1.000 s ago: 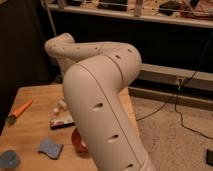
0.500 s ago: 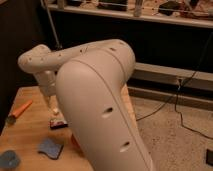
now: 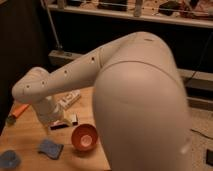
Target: Move the arm in a circular motion
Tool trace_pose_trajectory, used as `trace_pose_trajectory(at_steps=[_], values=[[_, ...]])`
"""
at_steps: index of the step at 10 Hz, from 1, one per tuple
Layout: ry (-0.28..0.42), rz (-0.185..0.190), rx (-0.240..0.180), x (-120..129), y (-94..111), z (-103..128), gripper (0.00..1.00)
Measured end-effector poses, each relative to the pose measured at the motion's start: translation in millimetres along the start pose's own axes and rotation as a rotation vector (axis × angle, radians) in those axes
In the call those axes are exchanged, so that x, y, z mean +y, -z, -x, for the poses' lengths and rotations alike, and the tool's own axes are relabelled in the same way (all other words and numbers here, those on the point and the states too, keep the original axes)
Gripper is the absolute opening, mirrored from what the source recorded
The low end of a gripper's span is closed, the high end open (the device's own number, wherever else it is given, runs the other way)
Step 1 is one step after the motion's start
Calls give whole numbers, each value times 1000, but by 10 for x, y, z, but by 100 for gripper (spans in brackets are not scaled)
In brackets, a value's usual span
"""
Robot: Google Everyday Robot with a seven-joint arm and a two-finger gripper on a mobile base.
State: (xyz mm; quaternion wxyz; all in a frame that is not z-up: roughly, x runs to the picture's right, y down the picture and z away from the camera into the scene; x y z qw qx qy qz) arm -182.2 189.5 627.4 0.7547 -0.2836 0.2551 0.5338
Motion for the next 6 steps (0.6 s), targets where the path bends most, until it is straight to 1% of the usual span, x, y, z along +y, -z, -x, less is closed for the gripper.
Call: trace_pose_trajectory(at_steps=[1,2,3,5,6], values=[[-26,-7,16,-159,-46,-191,65],[-69,-17,35,-369,-104,-402,65],[-127,-27,53,-616,-164,-587,65],[-242,-40,62,-1109,-259,-808,65],[-338,-43,51,-1547,-320,-879,65]])
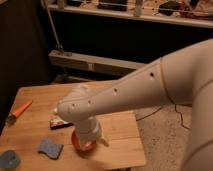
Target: Move the arm in a circular motion
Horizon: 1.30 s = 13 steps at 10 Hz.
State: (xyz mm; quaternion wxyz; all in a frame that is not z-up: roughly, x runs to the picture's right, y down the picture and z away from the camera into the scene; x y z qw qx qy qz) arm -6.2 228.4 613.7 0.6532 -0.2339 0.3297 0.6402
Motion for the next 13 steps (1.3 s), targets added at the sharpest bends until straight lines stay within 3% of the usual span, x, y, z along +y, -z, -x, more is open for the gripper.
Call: trace_pose_trajectory(at_steps=[2,3,4,6,8,10,12,13], values=[[-89,-16,-29,-572,-88,240,65],[-140,-36,-53,-961,-136,476,65],[-163,-45,-72,-1155,-146,646,65],[-211,-65,-119,-1509,-120,1288,65],[-236,-85,-112,-1607,-127,1758,65],[-250,-108,-104,-1545,-46,2265,65],[-235,-114,-111,-1255,150,2692,65],[-211,-99,-119,-979,281,2892,65]])
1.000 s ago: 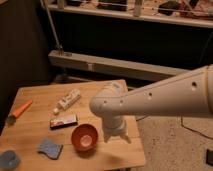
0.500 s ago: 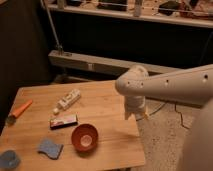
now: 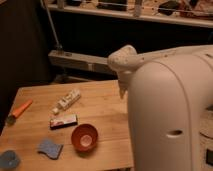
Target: Move the arm in a circular motion
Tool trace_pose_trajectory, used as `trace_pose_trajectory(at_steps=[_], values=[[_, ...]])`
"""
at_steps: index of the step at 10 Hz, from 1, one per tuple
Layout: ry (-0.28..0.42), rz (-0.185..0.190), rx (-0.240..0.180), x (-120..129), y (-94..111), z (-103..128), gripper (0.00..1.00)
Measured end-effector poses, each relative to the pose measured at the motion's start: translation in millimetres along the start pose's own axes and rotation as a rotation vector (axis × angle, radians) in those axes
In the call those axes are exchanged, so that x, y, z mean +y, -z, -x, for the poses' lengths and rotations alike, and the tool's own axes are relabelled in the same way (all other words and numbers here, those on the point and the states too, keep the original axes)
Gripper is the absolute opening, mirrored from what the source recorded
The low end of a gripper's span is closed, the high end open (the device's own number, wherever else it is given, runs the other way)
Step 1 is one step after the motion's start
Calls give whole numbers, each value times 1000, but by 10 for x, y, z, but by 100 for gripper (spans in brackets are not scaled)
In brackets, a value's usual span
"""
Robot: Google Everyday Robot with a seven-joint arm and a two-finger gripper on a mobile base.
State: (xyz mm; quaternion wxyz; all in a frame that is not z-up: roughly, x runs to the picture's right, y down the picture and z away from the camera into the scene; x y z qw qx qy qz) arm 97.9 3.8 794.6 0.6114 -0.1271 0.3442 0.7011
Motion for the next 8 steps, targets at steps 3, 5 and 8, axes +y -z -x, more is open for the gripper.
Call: trace_pose_trajectory(at_steps=[3,5,8], values=[[93,70,-8,821,302,142,65],[186,115,-23,1305,462,82,65],[388,230,-59,2041,756,-269,65]])
